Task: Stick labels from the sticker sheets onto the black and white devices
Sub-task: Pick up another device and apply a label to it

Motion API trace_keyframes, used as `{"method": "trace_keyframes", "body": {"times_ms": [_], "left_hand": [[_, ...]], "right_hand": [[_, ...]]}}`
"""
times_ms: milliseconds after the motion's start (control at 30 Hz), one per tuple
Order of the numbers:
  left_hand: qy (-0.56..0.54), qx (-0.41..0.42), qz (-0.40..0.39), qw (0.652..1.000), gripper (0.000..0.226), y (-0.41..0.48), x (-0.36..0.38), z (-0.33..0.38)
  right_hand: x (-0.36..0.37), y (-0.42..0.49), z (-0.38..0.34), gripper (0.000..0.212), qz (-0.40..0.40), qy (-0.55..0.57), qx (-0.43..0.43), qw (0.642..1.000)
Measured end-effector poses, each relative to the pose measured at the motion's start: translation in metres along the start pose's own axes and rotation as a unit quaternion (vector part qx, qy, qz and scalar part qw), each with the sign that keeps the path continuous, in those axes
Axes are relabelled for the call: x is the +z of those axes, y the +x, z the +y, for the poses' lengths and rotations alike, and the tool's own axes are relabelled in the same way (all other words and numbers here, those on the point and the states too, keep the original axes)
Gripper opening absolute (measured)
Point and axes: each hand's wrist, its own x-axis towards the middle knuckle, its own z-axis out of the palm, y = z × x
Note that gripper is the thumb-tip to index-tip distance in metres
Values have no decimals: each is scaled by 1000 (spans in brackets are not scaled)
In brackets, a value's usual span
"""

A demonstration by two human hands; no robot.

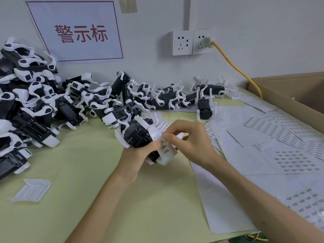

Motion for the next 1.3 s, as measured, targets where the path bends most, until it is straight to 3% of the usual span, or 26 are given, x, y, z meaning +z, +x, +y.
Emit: {"method": "trace_keyframes", "body": {"times_ms": [167, 300, 433, 600, 667, 833, 900, 967, 1033, 1100, 1167, 1300], "left_hand": [[-25, 17, 15, 999, 26, 2, -3, -2], [-48, 24, 34, 998, 31, 3, -4, -1], [-56, 23, 72, 996, 51, 5, -4, 0], [-91, -16, 146, 985, 60, 9, -5, 0], [-113, -15, 191, 975, 56, 11, -7, 0], [-154, 35, 323, 933, 14, 13, -19, 6], [-167, 55, 340, 924, 16, 12, -25, 9], [-171, 67, 294, 938, 24, 10, -29, 13], [-184, 70, 155, 968, 34, 7, -32, 17], [-202, 63, -3, 977, 47, 4, -31, 20], [-163, 30, -104, 981, 56, 0, -27, 18], [-114, -43, -137, 983, 55, -6, -13, 17]], "right_hand": [[0, 3, 3, 11, 27, 10, 51, 998], [1, 6, 3, 16, 45, 18, 29, 998], [0, 7, 6, 26, 76, 65, 35, 994], [-3, 8, 5, 36, 80, 72, 48, 993], [-4, 7, 3, 42, 74, 78, 53, 993], [-4, 5, 1, 30, 73, 85, 42, 993], [-3, 5, 3, 30, 72, 68, 35, 994], [-1, 4, 4, 32, 57, 62, 31, 996], [0, 4, 4, 39, 30, 70, 33, 997], [1, 3, 5, 49, 7, 95, 29, 995], [1, 3, 6, 55, -10, 114, 22, 993], [0, 3, 9, 57, -11, 83, 11, 996]]}}
